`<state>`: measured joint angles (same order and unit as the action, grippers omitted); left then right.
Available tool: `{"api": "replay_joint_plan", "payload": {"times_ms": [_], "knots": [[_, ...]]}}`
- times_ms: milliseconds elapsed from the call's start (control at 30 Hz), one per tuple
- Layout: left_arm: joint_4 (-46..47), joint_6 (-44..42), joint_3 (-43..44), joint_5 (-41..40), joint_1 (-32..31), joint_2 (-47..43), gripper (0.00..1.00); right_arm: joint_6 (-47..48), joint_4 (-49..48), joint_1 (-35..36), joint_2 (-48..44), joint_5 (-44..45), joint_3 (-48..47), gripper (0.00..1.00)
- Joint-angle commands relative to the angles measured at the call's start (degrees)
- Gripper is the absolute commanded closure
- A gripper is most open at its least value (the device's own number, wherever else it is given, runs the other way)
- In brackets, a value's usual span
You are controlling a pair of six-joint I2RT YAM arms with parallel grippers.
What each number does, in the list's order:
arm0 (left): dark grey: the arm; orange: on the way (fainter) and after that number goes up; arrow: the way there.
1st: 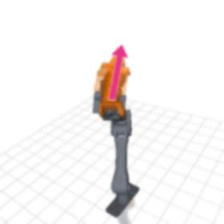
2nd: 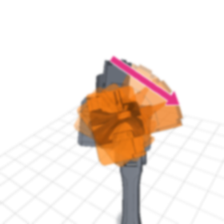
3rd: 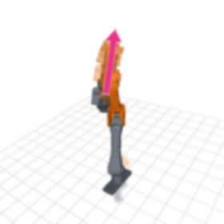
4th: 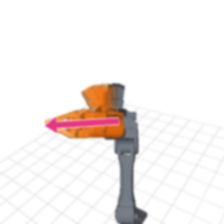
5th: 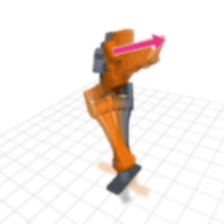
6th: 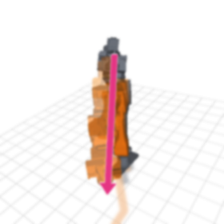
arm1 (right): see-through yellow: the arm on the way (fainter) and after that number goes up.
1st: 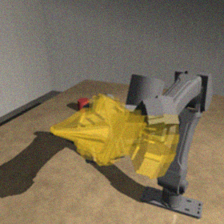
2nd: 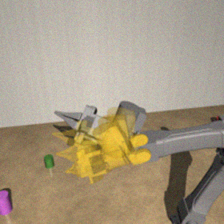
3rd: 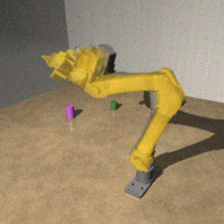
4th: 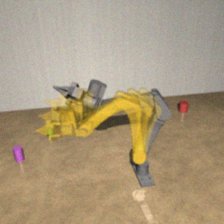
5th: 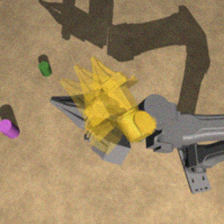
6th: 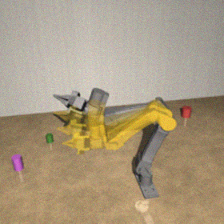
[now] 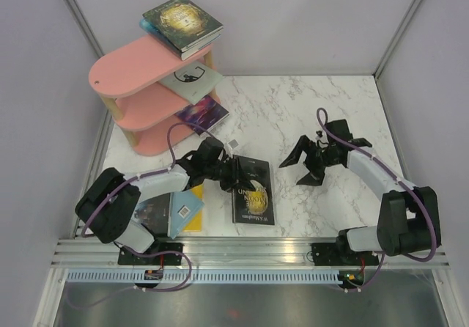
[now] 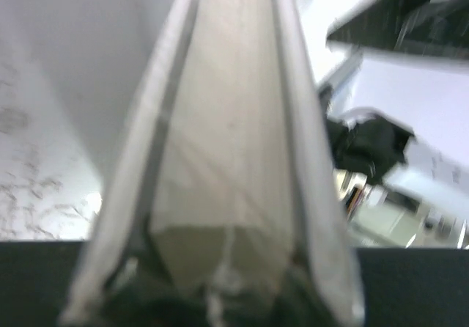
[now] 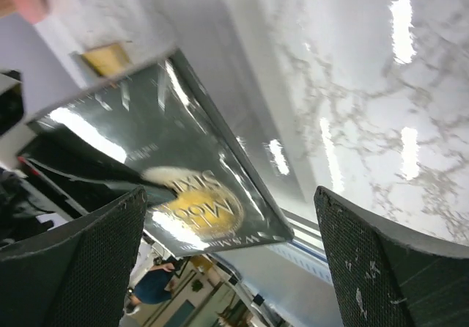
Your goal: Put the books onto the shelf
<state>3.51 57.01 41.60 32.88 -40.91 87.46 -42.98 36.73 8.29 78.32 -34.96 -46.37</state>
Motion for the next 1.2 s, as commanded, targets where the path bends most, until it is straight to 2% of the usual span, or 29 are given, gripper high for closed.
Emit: {"api": "replay_joint_plan", "payload": {"times_ms": [0, 33, 133, 233, 467, 600, 700, 733, 767, 833, 1100, 1167], "knots": [[-1.13, -10.69, 3.84, 16.05, -0.23, -6.59, 0.98, 2.64, 0.01, 0.14, -0.81, -5.1, -6.87, 0.02], [-0.79, -10.78, 3.75, 19.29, -0.31, -8.17, 0.98, 3.34, 0.01, 0.06, -0.37, -5.9, -7.59, 0.02], [0.97, -10.26, 2.96, 22.39, -0.23, -10.99, 0.98, 3.52, -0.43, 0.14, -0.1, -8.01, -9.53, 0.02], [5.96, -7.54, 1.82, 27.56, 0.04, -14.06, 0.98, 2.73, -1.83, 0.06, -0.28, -9.24, -10.06, 0.02], [11.26, -2.53, 1.37, 31.63, 0.56, -14.34, 0.98, -0.35, -5.61, 0.14, -4.22, -14.34, -7.69, 0.02], [13.45, -0.86, 0.06, 31.98, 0.83, -12.85, 0.98, -5.08, -11.76, 0.05, -9.58, -16.8, -3.83, 0.02], [17.4, 1.51, -1.52, 32.16, 0.92, -12.58, 0.98, -13.24, -21.41, 0.14, -14.77, -18.56, 0.57, 0.02], [18.71, 2.39, -1.87, 32.24, 1.09, -12.66, 0.98, -15.88, -28.14, 0.14, -15.91, -19.26, 2.06, 0.02], [20.03, 4.31, -2.23, 32.33, 1.18, -12.67, 0.98, -21.56, -31.6, 0.14, -17.92, -19.96, 3.55, 0.02], [25.04, 6.61, -3.11, 32.77, 1.44, -12.23, 0.98, -25.38, -38.97, 0.14, -19.52, -21.37, 7.34, 0.02], [39.02, 16.54, -4.16, 34.35, 1.53, -8.63, 0.98, -29.79, -43.94, 0.93, -22.95, -26.03, 8.67, 0.02], [41.22, 18.04, -4.16, 35.49, 1.53, -7.31, 0.98, -29.88, -43.94, 1.02, -23.57, -27.17, 8.14, 0.07]]}}
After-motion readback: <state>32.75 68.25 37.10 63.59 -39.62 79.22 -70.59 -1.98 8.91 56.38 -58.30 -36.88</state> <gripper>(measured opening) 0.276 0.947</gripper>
